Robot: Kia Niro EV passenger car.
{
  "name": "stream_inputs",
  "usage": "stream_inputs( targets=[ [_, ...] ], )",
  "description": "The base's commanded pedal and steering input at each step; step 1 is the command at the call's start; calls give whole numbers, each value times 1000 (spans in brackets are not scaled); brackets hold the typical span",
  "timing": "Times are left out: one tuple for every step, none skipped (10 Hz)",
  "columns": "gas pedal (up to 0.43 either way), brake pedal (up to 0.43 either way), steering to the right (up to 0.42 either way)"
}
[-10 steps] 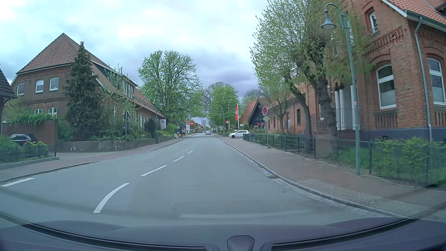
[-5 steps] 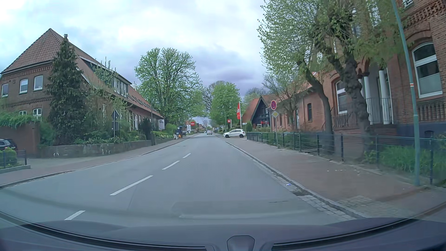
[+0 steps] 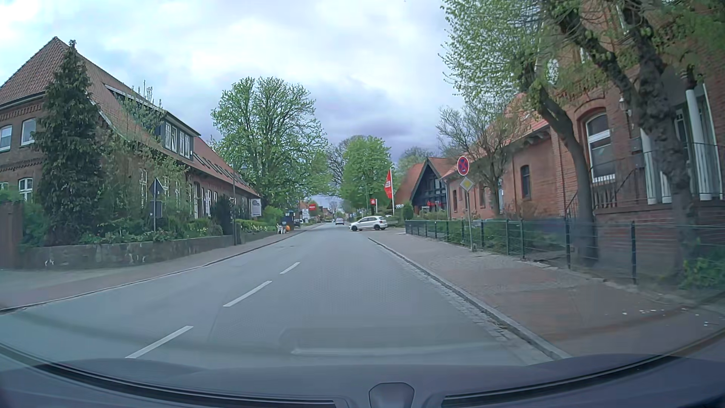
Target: Follow the waypoints while adhering to traffic rules and regulations
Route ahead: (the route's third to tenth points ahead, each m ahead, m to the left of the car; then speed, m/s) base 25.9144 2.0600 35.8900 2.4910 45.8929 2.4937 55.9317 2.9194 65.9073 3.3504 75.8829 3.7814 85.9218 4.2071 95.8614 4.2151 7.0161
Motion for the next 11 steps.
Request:
stream_inputs(
  targets=[
    [169, 0, -4],
    [169, 0, -11],
    [169, 0, -19],
    [169, 0, -21],
    [169, 0, -18],
    [169, 0, -15],
    [169, 0, -14],
    [169, 0, -14],
    [169, 0, -14],
    [169, 0, -14],
    [169, 0, -14]
  ],
)
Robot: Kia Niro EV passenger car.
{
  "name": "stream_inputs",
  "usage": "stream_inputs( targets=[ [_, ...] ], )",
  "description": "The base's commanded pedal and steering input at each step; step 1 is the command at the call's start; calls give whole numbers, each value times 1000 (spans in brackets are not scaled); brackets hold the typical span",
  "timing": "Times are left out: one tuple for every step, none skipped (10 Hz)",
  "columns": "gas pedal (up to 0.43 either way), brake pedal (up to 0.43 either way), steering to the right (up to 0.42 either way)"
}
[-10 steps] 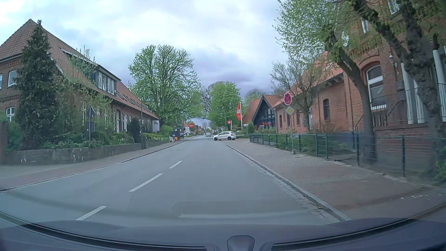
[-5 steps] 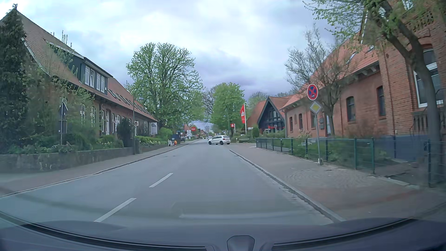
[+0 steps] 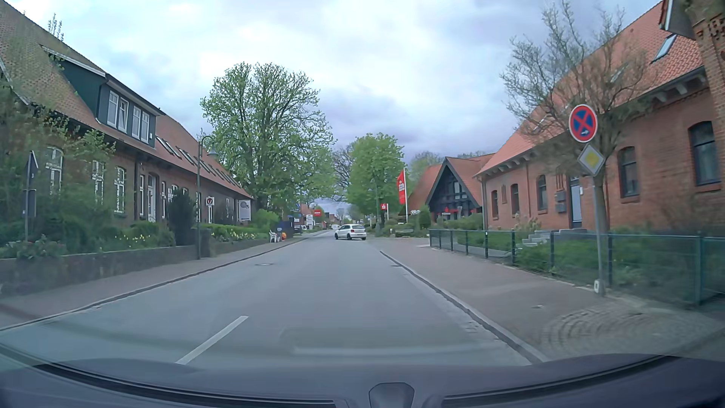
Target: Follow the waypoints while adhering to traffic rules and regulations
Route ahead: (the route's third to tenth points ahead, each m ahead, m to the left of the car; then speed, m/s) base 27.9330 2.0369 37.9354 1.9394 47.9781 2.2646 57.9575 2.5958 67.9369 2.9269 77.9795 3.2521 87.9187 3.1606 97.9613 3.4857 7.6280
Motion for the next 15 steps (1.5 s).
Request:
stream_inputs(
  targets=[
    [169, 0, -16],
    [169, 0, -19],
    [169, 0, -20],
    [169, 0, -19],
    [169, 0, -19],
    [169, 0, -16],
    [169, 0, -10],
    [169, 0, -7],
    [150, 0, -7],
    [138, 0, -7],
    [138, 0, -7],
    [138, 0, -7],
    [138, 0, -7],
    [138, 0, -7],
    [138, 0, -6]
  ],
)
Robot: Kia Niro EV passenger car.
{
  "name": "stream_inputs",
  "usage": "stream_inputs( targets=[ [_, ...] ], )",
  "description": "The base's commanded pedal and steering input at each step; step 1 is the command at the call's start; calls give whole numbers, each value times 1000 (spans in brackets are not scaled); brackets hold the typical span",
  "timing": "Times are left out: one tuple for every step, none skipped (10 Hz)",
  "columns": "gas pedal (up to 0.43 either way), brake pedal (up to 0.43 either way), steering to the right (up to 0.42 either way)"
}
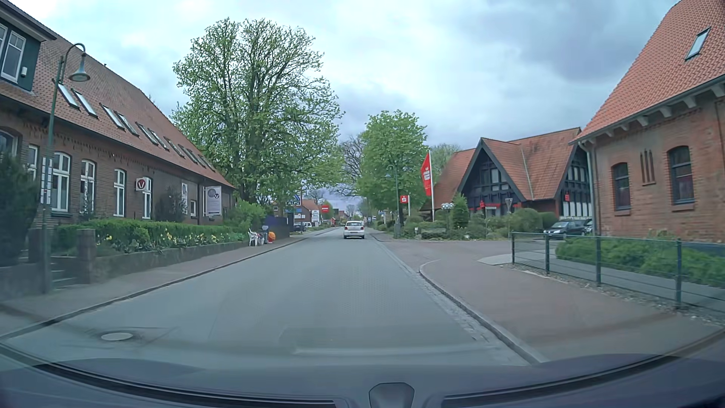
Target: Follow the waypoints while adhering to traffic rules and regulations
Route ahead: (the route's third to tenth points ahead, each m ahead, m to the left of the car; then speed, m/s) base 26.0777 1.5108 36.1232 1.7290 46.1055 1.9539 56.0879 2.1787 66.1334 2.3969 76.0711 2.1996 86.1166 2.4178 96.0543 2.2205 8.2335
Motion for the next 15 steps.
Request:
stream_inputs(
  targets=[
    [138, 0, -6],
    [138, 0, -6],
    [138, 0, -7],
    [138, 0, -8],
    [138, 0, -11],
    [138, 0, -12],
    [138, 0, -12],
    [138, 0, -12],
    [138, 0, -12],
    [138, 0, -12],
    [138, 0, -11],
    [138, 0, -11],
    [138, 0, -11],
    [138, 0, -9],
    [138, 0, -6]
  ],
)
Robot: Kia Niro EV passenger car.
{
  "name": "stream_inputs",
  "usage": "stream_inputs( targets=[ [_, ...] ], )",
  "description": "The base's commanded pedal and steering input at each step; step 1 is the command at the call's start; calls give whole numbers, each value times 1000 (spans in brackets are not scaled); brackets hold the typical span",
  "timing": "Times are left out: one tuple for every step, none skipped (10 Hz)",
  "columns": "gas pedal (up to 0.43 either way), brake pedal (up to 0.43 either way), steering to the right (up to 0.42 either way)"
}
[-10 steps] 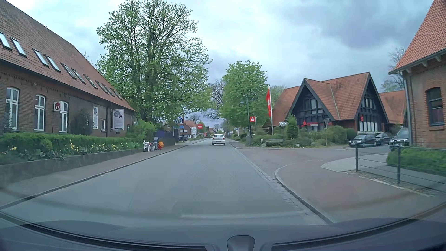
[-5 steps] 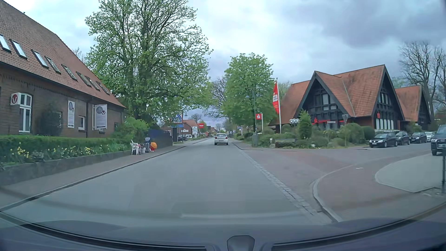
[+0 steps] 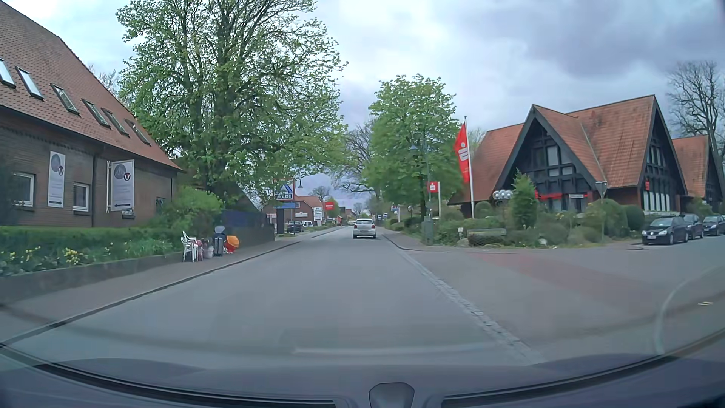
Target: Follow the waypoints while adhering to traffic rules and regulations
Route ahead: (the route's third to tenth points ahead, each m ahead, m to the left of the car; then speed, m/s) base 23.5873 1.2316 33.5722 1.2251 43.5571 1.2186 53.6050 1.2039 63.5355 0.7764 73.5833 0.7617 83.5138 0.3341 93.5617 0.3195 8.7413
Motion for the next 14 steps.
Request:
stream_inputs(
  targets=[
    [138, 0, -5],
    [138, 0, -5],
    [138, 0, -5],
    [138, 0, -4],
    [138, 0, -4],
    [138, 0, -2],
    [138, 0, 0],
    [138, 0, 0],
    [138, 0, 0],
    [130, 0, 1],
    [118, 0, 1],
    [110, 0, 2],
    [98, 0, 2],
    [87, 0, 2]
  ],
)
